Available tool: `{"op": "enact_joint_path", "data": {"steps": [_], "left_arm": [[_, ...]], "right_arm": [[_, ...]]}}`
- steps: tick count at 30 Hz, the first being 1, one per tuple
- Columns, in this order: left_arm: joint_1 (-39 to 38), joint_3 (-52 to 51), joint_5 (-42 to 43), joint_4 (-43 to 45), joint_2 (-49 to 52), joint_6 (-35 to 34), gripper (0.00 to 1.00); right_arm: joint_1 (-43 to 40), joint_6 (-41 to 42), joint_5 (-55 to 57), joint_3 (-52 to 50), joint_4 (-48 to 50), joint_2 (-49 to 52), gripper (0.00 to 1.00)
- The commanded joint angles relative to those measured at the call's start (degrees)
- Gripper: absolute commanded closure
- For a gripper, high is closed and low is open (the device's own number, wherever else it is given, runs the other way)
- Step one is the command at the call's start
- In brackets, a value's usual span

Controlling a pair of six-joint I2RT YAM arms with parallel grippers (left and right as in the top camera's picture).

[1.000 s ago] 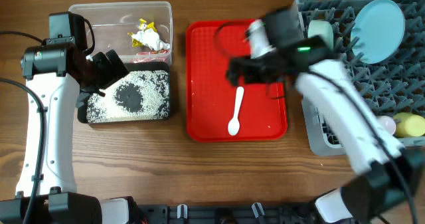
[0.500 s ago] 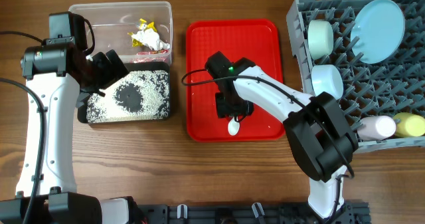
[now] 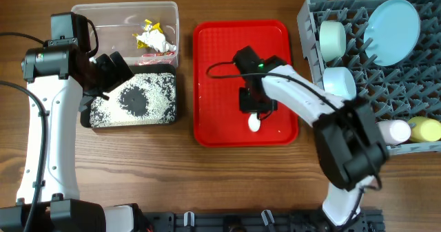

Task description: Sort waste into correct bins and load items into the dishwasher rack

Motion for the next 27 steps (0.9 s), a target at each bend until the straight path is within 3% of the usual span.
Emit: {"op": "enact_joint_path", "data": {"steps": [1,6,10,14,18,22,25,26,27], "left_arm": [[0.26,-0.07,0.44,0.22,0.24,-0.13,0.0],[0.26,-0.07,0.46,0.22,0.24,-0.13,0.0],[0.26,-0.07,0.44,0.22,0.24,-0.13,0.0],[0.26,-0.07,0.46,0.22,0.24,-0.13,0.0],[0.26,-0.07,0.44,0.22,0.24,-0.13,0.0],[0.26,-0.07,0.46,0.22,0.24,-0.13,0.0],[0.26,-0.07,0.46,0.22,0.24,-0.13,0.0],[0.26,-0.07,0.46,0.22,0.24,-0.13,0.0],[0.26,-0.07,0.44,0.22,0.24,-0.13,0.0]], "right_arm": [[-2.27,-1.77,-0.02,1.2,-0.42,-13.66,0.96],[-13.46,3.41,3.72,1.2,-5.11,-34.99,0.96],[-30.84,8.72,8.39,1.11,-12.07,-45.11,0.96],[-43.56,18.56,11.47,-3.61,-12.85,-43.43,0.96],[-45.07,29.59,11.39,-9.6,-12.26,-39.6,0.95],[-45.07,31.61,11.39,-9.6,-12.48,-37.48,0.93],[-45.07,31.69,11.39,-9.6,-12.39,-37.48,0.75],[-45.07,31.67,11.39,-9.6,-12.0,-37.48,0.59],[-45.07,31.23,11.37,-9.6,-11.32,-37.48,0.36]]}}
